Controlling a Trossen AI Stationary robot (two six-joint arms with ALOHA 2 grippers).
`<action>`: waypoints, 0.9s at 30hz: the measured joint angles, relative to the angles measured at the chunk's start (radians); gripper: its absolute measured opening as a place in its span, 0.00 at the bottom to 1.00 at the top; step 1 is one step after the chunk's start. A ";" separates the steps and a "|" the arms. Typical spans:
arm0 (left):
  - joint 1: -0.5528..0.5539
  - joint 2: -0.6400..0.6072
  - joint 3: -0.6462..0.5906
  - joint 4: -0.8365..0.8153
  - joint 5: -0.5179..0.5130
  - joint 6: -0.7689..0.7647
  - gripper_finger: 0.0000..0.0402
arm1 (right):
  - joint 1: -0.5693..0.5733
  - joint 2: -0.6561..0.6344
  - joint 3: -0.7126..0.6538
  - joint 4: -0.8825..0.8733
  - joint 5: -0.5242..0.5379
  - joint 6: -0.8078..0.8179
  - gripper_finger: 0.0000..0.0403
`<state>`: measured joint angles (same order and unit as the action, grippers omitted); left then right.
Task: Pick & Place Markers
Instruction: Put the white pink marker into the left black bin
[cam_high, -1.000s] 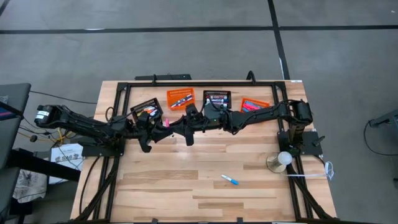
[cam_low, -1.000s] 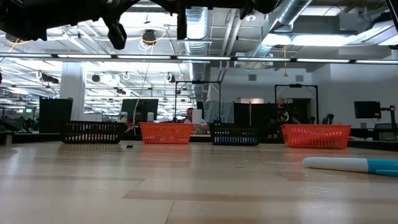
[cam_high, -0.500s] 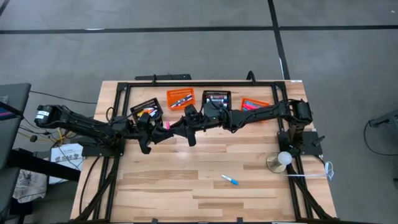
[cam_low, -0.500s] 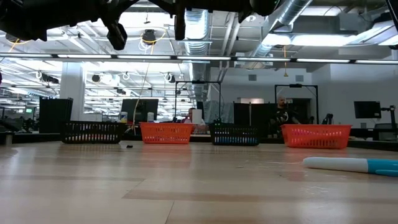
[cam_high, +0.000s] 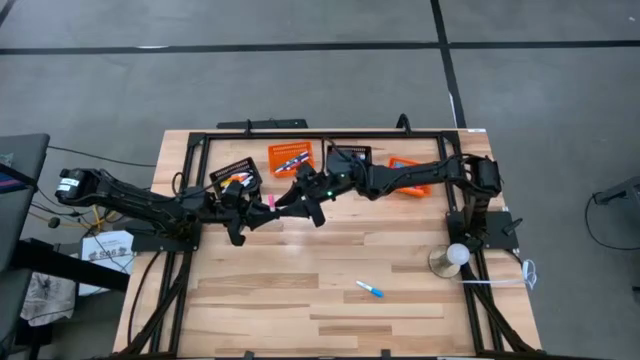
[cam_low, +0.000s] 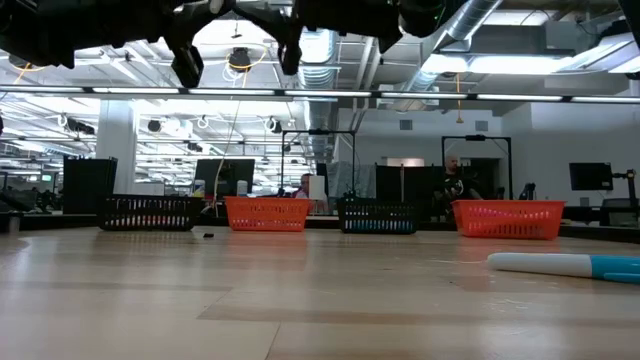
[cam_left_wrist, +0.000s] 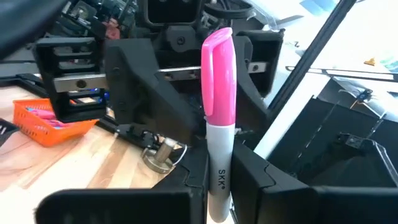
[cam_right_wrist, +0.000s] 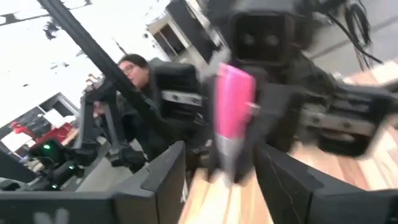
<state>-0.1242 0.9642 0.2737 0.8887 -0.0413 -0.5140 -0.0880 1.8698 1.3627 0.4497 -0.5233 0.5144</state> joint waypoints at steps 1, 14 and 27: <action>0.000 0.000 0.000 -0.002 -0.001 0.000 0.09 | -0.009 0.000 0.000 -0.015 -0.007 0.000 0.45; 0.029 -0.054 -0.001 -0.205 -0.034 0.000 0.09 | -0.070 0.000 0.000 -0.153 -0.105 -0.064 0.50; 0.142 -0.342 -0.001 -0.631 -0.034 0.000 0.09 | -0.147 -0.011 -0.005 -0.227 -0.158 -0.132 0.49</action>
<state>0.0174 0.6220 0.2726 0.2581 -0.0753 -0.5140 -0.2354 1.8585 1.3575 0.2223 -0.6811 0.3827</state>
